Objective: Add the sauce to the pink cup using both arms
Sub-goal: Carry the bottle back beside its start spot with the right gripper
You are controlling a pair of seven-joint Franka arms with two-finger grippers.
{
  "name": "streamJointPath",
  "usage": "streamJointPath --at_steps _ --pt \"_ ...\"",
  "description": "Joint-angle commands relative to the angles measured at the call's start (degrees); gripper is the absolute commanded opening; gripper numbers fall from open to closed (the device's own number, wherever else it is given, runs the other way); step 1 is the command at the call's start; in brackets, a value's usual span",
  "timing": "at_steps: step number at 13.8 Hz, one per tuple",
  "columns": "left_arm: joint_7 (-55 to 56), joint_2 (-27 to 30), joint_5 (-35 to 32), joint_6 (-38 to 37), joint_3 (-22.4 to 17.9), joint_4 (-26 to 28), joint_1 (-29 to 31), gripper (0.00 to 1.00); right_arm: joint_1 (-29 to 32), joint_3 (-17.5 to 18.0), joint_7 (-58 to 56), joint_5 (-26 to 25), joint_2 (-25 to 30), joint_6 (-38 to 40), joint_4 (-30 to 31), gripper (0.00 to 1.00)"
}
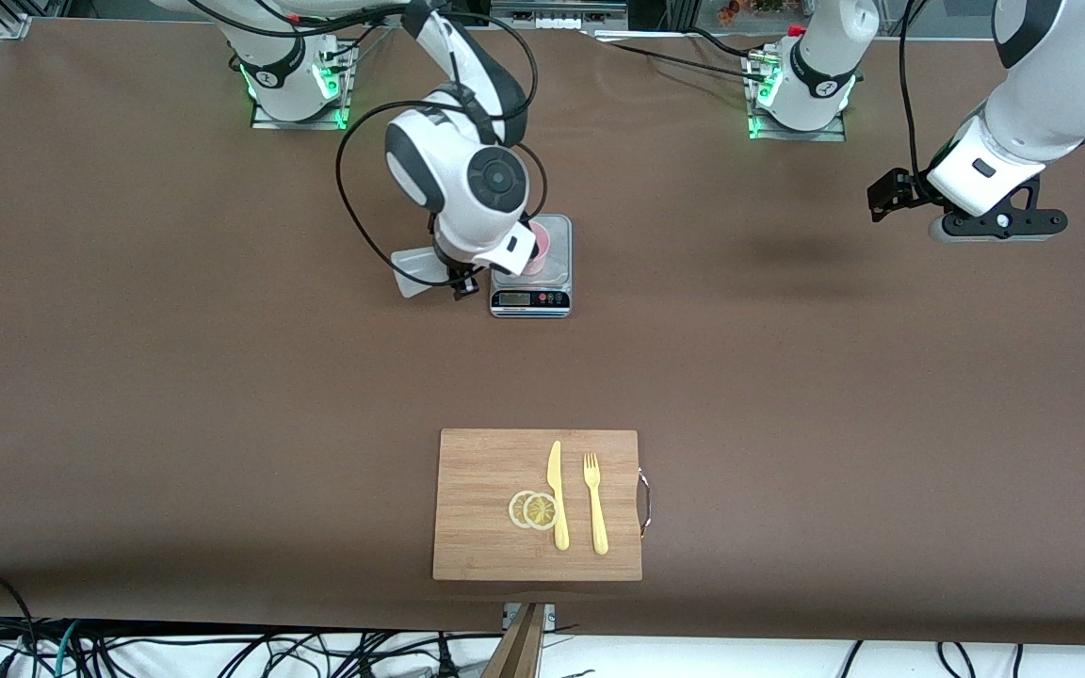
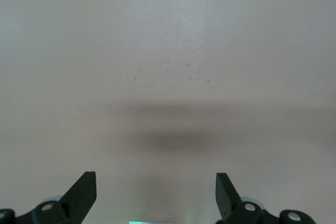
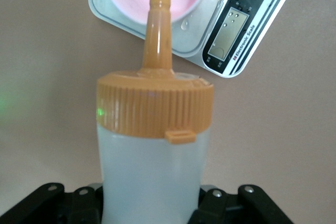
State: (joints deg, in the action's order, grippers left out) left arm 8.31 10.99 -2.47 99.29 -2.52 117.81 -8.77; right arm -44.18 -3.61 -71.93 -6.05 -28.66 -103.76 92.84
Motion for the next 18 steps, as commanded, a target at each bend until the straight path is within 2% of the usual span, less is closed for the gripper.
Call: streamJointPath --at_steps 1,4,12,16,18 --pt "-0.84 -0.18 -0.96 -1.56 0.58 -1.36 0.77 1.00 3.65 0.18 -6.18 4.36 1.94 -0.30 0.32 0.00" --pt "-0.84 -0.18 -0.96 -1.56 0.58 -1.36 0.77 1.00 8.92 0.18 -13.03 11.12 2.38 -1.00 0.32 0.00" --pt "-0.75 -0.18 -0.96 -1.56 0.58 -1.36 0.77 1.00 28.25 0.18 -40.01 34.76 0.90 -0.56 0.85 0.00" --pt "-0.75 -0.27 -0.96 -1.56 0.58 -1.36 0.77 1.00 38.71 0.18 -54.33 47.68 -2.70 5.92 1.47 0.00" --pt "-0.75 -0.27 -0.96 -1.56 0.58 -1.36 0.68 1.00 43.37 0.27 -59.62 49.98 -4.64 9.44 1.38 0.00"
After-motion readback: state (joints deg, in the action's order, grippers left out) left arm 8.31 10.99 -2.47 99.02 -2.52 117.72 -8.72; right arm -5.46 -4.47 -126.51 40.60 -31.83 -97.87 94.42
